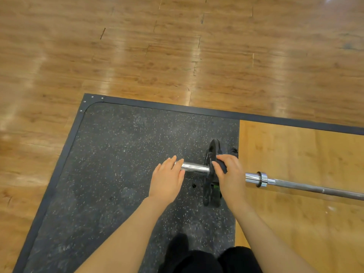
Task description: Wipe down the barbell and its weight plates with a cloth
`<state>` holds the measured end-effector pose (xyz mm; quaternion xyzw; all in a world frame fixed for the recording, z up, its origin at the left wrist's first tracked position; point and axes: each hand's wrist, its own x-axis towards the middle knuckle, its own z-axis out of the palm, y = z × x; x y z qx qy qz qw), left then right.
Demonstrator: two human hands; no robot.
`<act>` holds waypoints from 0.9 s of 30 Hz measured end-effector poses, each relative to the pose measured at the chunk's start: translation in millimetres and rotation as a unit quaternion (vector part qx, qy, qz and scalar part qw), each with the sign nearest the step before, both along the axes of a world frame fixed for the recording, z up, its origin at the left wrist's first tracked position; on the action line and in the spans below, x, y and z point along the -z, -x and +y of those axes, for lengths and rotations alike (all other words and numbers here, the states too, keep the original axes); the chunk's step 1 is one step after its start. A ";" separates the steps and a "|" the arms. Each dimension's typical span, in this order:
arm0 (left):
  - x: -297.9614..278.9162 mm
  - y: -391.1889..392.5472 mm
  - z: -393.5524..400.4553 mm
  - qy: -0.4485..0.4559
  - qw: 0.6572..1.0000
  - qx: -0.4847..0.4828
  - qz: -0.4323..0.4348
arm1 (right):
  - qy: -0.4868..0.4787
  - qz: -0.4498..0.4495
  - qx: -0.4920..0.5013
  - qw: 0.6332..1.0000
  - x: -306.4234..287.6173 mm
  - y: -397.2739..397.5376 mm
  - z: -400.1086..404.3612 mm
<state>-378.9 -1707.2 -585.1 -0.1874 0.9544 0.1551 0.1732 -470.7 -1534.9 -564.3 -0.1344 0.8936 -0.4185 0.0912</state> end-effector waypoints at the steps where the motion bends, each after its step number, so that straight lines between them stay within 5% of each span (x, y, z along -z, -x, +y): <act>1: 18.3 4.5 2.3 -0.003 1.000 0.002 0.007 | 0.002 0.012 -0.001 1.000 15.5 5.9 -1.0; 11: 187.4 48.6 9.4 0.012 0.994 0.031 0.106 | 0.036 0.183 0.002 0.983 140.6 45.5 -3.8; 16: 245.0 59.6 4.6 0.027 0.985 0.048 0.164 | 0.043 0.174 -0.044 0.983 162.1 51.7 1.0; 27: 231.3 57.0 3.6 0.002 0.964 0.055 0.260 | 0.047 0.135 -0.072 0.987 154.6 45.3 12.8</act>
